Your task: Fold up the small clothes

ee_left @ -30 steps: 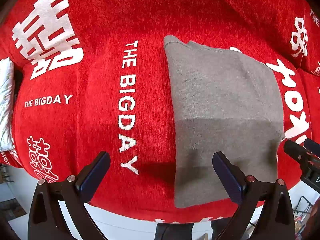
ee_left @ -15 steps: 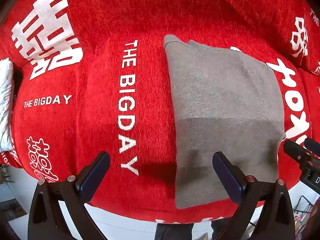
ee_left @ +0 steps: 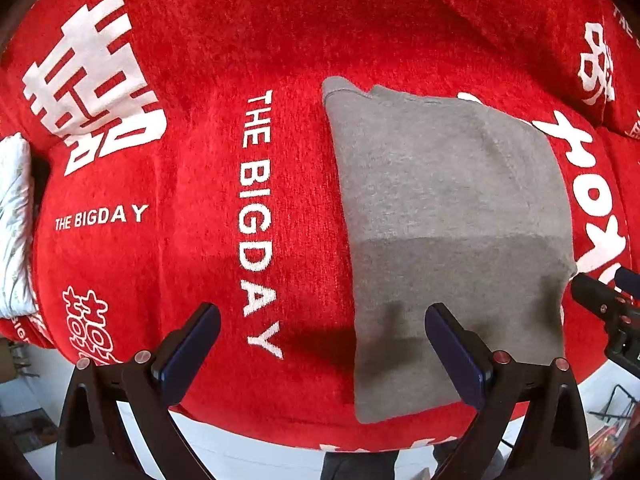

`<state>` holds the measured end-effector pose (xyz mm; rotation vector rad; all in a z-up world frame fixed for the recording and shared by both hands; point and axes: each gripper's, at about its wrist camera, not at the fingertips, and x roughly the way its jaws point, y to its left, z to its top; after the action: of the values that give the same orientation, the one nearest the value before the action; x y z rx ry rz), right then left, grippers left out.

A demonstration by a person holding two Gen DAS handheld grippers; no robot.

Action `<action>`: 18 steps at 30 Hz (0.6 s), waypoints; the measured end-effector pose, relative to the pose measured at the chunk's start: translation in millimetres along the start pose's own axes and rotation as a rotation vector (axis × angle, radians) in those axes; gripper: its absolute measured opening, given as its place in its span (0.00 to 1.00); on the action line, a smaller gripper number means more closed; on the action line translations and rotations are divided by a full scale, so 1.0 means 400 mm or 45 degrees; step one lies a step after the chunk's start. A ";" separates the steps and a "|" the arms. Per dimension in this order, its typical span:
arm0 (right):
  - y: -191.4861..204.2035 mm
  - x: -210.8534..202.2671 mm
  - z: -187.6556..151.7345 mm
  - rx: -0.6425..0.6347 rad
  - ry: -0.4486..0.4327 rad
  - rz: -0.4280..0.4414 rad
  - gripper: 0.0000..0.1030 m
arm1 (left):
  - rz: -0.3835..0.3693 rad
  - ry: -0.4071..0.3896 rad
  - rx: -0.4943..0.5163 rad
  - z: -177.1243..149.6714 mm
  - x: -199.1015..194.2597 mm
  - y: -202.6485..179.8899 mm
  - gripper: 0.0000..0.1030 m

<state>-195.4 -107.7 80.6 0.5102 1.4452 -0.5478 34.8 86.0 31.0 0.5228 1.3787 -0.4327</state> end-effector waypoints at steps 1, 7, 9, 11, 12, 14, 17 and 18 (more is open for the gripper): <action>0.000 0.001 0.001 -0.002 0.001 -0.001 0.83 | -0.002 0.002 -0.005 0.000 0.001 0.000 0.99; 0.001 0.005 0.010 -0.003 0.004 -0.004 0.83 | 0.015 -0.006 0.010 0.003 0.003 -0.001 0.99; 0.003 0.007 0.010 -0.003 0.006 -0.008 0.83 | 0.015 -0.007 0.008 0.004 0.003 0.002 0.99; 0.006 0.010 0.009 -0.002 0.009 -0.012 0.83 | 0.019 -0.005 -0.003 0.005 0.006 0.007 0.99; 0.007 0.011 0.009 -0.002 0.010 -0.014 0.83 | 0.016 -0.002 -0.007 0.005 0.007 0.010 0.99; 0.009 0.014 0.008 0.000 0.012 -0.016 0.83 | -0.002 0.003 -0.022 0.007 0.009 0.016 0.99; 0.013 0.016 0.010 0.003 0.016 -0.020 0.83 | -0.040 -0.006 -0.017 0.010 0.007 0.021 0.99; 0.014 0.017 0.010 0.003 0.016 -0.021 0.83 | -0.044 -0.012 -0.011 0.011 0.005 0.021 0.99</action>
<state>-188.4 -106.2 74.2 0.5051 1.4619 -0.5606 43.5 90.4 30.1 0.4901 1.3819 -0.4568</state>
